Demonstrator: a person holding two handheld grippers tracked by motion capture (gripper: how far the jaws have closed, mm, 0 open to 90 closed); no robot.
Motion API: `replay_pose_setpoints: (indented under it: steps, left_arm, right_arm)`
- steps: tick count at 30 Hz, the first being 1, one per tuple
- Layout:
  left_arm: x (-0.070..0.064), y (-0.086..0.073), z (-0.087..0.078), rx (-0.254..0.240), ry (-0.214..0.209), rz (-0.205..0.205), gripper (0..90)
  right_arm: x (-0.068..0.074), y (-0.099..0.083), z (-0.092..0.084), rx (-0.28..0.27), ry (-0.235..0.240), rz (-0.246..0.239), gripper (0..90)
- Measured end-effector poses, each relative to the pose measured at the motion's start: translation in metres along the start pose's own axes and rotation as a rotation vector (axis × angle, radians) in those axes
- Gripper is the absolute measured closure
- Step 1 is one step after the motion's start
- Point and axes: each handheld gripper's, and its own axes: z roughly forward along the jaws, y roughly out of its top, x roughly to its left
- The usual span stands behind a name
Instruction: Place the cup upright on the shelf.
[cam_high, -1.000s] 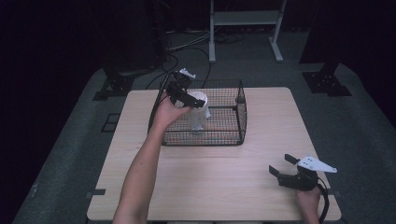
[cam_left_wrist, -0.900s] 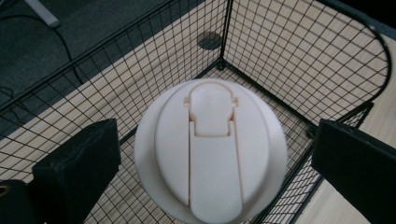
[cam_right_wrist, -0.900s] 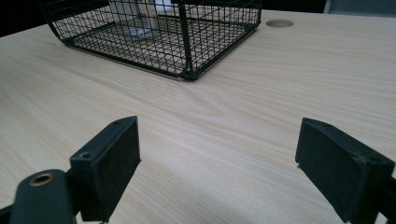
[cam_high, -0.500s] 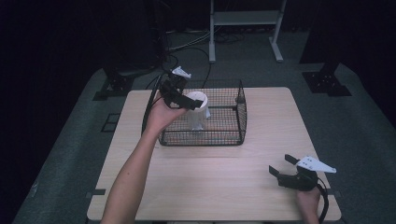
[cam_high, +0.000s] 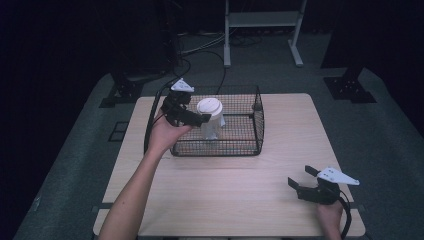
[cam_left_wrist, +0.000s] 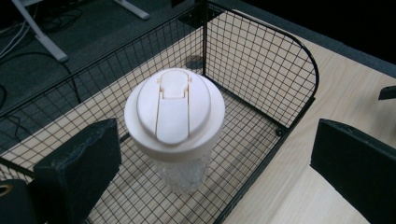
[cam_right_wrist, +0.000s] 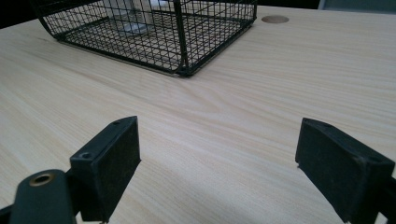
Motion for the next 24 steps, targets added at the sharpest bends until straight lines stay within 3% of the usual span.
replay_pose_setpoints:
  steps: [9, 24]
  left_arm:
    - [-0.007, -0.011, -0.009, -0.039, -0.014, -0.018, 0.9]
    - [-0.016, -0.03, -0.01, -0.05, -0.027, -0.024, 0.9]
  right_arm:
    - [0.0, 0.0, 0.0, 0.005, -0.004, -0.001, 12.9]
    - [0.001, 0.0, 0.0, 0.009, -0.009, -0.002, 12.9]
